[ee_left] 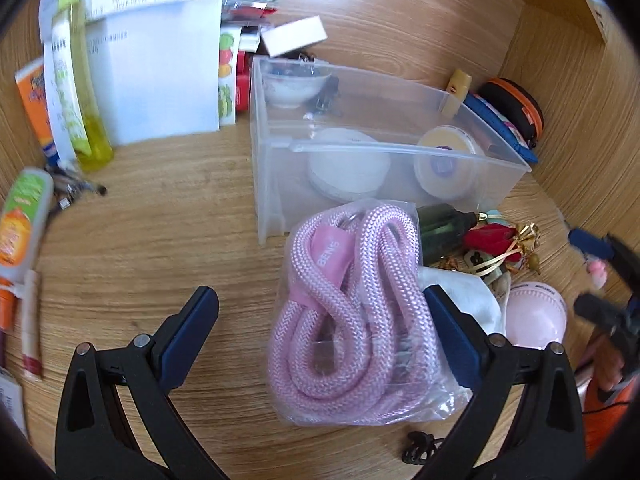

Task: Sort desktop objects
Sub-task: 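Grasp the bagged pink rope with the left tool while the right grasps the pink timer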

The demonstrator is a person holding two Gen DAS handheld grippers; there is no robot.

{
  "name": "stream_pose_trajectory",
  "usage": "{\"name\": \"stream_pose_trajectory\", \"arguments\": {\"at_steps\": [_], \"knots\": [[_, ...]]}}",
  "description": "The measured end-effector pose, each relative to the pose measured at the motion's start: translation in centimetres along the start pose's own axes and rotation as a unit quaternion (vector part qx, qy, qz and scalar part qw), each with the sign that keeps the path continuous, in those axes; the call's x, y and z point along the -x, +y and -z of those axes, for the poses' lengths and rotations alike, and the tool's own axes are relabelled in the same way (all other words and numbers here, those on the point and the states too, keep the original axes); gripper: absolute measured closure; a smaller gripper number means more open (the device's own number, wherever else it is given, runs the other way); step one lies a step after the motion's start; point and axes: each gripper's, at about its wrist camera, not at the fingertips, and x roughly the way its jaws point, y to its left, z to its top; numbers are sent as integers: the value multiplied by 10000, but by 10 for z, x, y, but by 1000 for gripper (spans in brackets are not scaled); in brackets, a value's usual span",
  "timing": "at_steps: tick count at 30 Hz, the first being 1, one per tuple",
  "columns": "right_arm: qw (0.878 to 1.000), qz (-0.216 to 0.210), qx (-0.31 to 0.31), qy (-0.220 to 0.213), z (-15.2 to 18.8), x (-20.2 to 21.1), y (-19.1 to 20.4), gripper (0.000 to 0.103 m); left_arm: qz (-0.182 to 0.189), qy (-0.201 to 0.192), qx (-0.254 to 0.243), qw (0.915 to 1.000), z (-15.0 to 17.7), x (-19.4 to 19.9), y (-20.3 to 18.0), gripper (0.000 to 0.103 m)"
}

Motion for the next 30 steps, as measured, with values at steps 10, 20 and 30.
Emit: {"name": "stream_pose_trajectory", "arguments": {"at_steps": [10,20,30], "knots": [[9985,-489,62,239,8,-14,20,21,486,300,301,9979,-3,-5,9,6],[9941,-806,205,698,12,-42,33,56,1008,427,245,9937,-10,-7,5,32],[9955,-798,178,470,15,-33,26,59,619,-127,63,9980,-10,21,-1,63]]}}
